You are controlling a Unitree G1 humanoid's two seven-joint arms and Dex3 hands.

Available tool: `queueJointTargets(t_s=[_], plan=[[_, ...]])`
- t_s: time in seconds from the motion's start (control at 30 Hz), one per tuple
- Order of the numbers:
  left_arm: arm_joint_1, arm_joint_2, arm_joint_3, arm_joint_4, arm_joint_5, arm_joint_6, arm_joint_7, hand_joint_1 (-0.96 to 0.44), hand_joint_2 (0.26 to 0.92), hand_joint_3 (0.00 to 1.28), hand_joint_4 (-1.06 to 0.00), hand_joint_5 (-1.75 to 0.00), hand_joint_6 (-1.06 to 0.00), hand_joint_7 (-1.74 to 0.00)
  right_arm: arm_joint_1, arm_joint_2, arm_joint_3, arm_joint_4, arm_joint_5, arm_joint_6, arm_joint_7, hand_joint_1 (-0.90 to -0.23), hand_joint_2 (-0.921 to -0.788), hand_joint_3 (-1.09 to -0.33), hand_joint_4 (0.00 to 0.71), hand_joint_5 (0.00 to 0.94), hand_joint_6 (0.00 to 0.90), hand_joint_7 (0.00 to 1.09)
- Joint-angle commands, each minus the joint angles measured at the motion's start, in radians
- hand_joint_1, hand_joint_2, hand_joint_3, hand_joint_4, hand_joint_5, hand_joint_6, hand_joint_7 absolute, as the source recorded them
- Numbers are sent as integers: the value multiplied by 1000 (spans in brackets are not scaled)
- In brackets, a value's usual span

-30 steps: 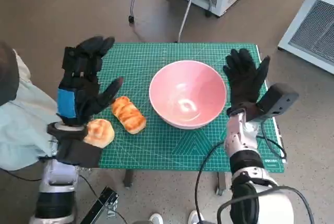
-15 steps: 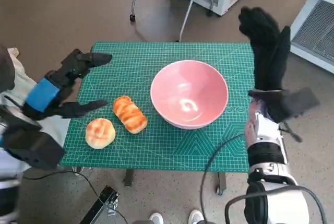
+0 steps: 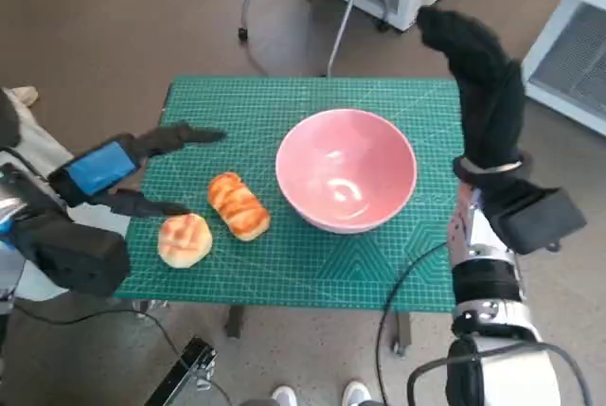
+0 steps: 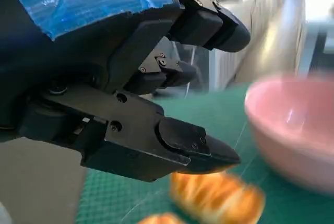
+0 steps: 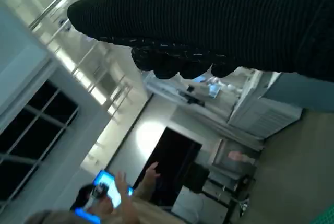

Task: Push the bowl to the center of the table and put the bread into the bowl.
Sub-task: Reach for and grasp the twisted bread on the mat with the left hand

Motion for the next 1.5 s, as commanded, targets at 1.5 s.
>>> queueJointTargets(t_s=[1.5], plan=[[-397,-246,-519,562,556,-32,321,-101,875,9,-371,-18,-502,-47,91,-13,42,-51,-11,21,-23,-519,-921,-712,441,22,81,815]])
